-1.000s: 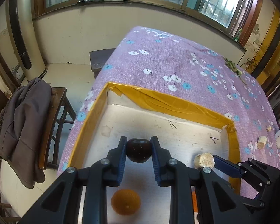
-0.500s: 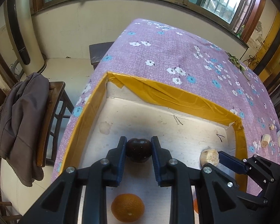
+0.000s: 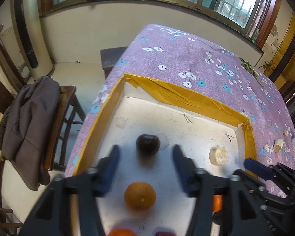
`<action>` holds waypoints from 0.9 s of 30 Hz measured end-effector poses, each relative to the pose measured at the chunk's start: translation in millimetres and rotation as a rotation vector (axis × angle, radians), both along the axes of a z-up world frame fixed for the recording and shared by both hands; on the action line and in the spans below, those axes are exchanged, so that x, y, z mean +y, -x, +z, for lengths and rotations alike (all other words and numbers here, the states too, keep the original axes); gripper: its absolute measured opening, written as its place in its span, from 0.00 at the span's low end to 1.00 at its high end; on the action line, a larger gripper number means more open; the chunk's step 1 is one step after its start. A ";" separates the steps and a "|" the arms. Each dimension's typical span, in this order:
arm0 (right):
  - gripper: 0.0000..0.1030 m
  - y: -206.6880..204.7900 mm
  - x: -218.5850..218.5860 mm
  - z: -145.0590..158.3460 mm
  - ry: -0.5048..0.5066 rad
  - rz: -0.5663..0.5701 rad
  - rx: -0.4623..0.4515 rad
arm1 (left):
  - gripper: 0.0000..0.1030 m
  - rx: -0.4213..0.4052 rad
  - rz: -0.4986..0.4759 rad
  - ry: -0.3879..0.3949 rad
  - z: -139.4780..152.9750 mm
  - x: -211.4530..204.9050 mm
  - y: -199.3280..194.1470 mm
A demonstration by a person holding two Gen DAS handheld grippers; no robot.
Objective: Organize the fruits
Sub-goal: 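Lower the plum and yam piece into the tray and open both tools, then withdraw both open tools from the tray toward the cloth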
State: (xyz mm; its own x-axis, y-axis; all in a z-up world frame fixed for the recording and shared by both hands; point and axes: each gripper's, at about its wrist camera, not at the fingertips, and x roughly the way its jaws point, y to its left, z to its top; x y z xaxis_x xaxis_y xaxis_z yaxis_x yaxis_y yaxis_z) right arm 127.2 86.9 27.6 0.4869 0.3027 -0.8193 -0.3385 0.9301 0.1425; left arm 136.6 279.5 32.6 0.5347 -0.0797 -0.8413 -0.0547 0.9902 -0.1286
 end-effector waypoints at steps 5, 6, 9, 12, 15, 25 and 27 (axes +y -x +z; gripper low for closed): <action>0.31 22.1 -13.8 11.8 -0.041 -0.006 -0.018 | 0.69 -0.038 0.016 -0.016 9.4 -3.0 19.4; 0.33 25.8 -15.6 12.5 -0.039 -0.008 -0.019 | 0.72 -0.044 0.019 -0.020 11.1 -4.4 23.5; 0.34 40.5 -23.6 13.7 -0.038 -0.011 -0.013 | 0.75 -0.068 0.020 -0.033 17.2 -12.0 36.4; 0.35 54.7 -35.1 14.1 -0.040 -0.018 -0.014 | 0.84 -0.087 0.021 -0.057 22.8 -23.1 49.7; 0.35 68.9 -51.2 14.0 -0.049 -0.029 -0.005 | 0.86 -0.101 0.021 -0.065 28.1 -36.1 60.2; 0.40 107.4 -126.1 10.0 -0.049 -0.128 -0.001 | 0.92 -0.100 -0.012 -0.054 36.8 -92.2 80.7; 0.47 113.0 -143.1 11.2 -0.045 -0.159 -0.014 | 0.93 -0.096 -0.033 -0.057 36.6 -108.6 82.3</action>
